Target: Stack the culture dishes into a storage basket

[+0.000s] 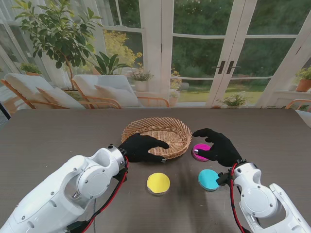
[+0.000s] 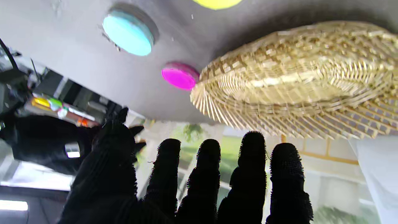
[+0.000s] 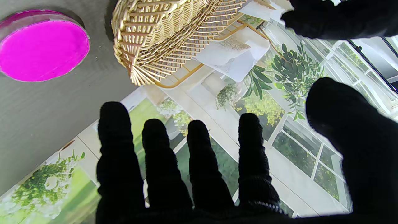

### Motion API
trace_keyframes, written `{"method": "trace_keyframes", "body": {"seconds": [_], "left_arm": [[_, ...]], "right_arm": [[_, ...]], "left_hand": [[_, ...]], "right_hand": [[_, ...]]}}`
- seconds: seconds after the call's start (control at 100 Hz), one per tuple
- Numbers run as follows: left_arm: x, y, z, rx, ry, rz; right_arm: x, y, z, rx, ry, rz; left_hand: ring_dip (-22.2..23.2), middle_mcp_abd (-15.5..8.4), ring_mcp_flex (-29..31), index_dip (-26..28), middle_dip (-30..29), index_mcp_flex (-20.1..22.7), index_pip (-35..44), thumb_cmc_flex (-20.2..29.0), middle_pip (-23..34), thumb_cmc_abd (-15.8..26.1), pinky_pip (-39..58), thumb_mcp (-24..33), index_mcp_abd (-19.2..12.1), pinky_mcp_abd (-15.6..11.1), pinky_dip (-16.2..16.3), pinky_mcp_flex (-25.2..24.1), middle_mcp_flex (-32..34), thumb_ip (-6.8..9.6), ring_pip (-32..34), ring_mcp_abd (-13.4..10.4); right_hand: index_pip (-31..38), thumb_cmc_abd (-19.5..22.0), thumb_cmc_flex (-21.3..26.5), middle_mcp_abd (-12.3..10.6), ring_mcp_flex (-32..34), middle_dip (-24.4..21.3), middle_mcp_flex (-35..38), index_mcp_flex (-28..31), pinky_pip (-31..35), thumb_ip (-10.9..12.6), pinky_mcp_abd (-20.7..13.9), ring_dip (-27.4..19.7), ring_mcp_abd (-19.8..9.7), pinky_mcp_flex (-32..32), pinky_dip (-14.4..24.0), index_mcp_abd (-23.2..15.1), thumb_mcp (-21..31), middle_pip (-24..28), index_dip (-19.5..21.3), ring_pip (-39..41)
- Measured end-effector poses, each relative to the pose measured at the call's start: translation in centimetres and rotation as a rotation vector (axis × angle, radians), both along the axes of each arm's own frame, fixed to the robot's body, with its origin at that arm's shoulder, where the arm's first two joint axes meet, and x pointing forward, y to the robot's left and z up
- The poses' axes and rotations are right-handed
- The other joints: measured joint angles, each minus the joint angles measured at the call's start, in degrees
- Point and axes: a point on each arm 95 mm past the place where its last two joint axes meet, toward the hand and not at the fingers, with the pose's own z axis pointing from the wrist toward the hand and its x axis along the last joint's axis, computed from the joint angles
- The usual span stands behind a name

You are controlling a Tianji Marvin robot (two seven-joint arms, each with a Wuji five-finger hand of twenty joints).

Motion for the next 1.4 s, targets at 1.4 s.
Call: {"method": "trace_keyframes", "body": {"seconds": [1.4], "left_arm": [[-0.3,7.4,-2.4,-0.563,-0.058,0.239]], "right_arm": [[1.9,1.1,2.3,-0.394,-0.014,-0.081]], "left_hand": [[-10.82,3.01,-12.45,-2.09,-5.15,-5.92,-2.52,-0.56,-2.82,-3.82,-34.54,-1.72,4.98,2.63,-5.46,-3.59,-9.92,0.0,-10.88,3.01]], "right_hand": [[0.69,-9.76,-1.72,0.01,7.25,1.25,-2.22,-2.09,18.85,-1.19,-0.23,11.21,-2.89,0.67,4.0,-0.79,0.21,4.53,0.0,17.97]]}}
